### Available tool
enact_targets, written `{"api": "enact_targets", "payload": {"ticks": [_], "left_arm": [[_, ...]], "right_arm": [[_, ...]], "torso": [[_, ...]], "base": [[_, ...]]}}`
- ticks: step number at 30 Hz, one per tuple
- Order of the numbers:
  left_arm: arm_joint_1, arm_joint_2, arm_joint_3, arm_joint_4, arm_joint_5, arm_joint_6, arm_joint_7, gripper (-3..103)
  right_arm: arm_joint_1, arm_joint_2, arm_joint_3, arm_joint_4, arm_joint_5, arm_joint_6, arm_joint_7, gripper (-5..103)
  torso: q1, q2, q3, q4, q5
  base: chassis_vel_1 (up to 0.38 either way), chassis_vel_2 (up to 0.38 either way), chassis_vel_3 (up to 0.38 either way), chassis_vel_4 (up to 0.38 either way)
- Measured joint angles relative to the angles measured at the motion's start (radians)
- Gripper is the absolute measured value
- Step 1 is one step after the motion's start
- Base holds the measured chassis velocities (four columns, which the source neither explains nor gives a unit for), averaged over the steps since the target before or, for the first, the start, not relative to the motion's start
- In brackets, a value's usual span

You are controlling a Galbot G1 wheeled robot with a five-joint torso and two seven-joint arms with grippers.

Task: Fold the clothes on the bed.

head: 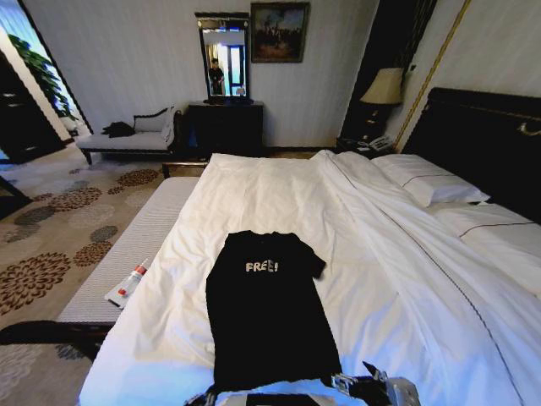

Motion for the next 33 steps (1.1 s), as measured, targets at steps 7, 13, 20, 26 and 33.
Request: {"api": "enact_targets", "payload": {"ticks": [7, 13, 20, 26, 33], "left_arm": [[0.113, 0.009, -0.058, 0.000, 0.018, -0.045, 0.009, 0], [0.198, -0.001, -0.165, 0.001, -0.003, -0.086, 0.036, 0], [0.191, -0.022, -0.229, -0.003, -0.027, -0.077, 0.050, 0], [0.202, -0.018, -0.243, 0.001, -0.037, -0.082, 0.051, 0], [0.193, -0.033, -0.206, 0.004, 0.001, -0.070, 0.032, -2]], "right_arm": [[0.007, -0.009, -0.003, -0.005, 0.012, -0.007, 0.003, 100], [0.025, -0.017, -0.003, -0.013, 0.027, -0.011, 0.007, 100], [0.029, -0.015, -0.011, -0.018, 0.027, -0.014, 0.008, 100], [0.032, -0.013, -0.011, -0.022, 0.026, -0.014, 0.008, 100], [0.038, -0.012, -0.015, -0.024, 0.026, -0.015, 0.008, 100]], "torso": [[0.000, 0.000, 0.000, 0.0001, -0.0001], [0.000, 0.000, 0.000, -0.0001, -0.0002], [0.000, 0.000, 0.000, -0.0001, -0.0002], [0.000, 0.000, 0.000, -0.0001, -0.0001], [0.000, 0.000, 0.000, 0.0000, 0.0000]], "base": [[0.000, 0.000, 0.000, 0.000], [0.000, 0.000, 0.000, 0.000], [0.000, 0.000, 0.000, 0.000], [0.000, 0.000, 0.000, 0.000], [0.000, 0.000, 0.000, 0.000]]}}
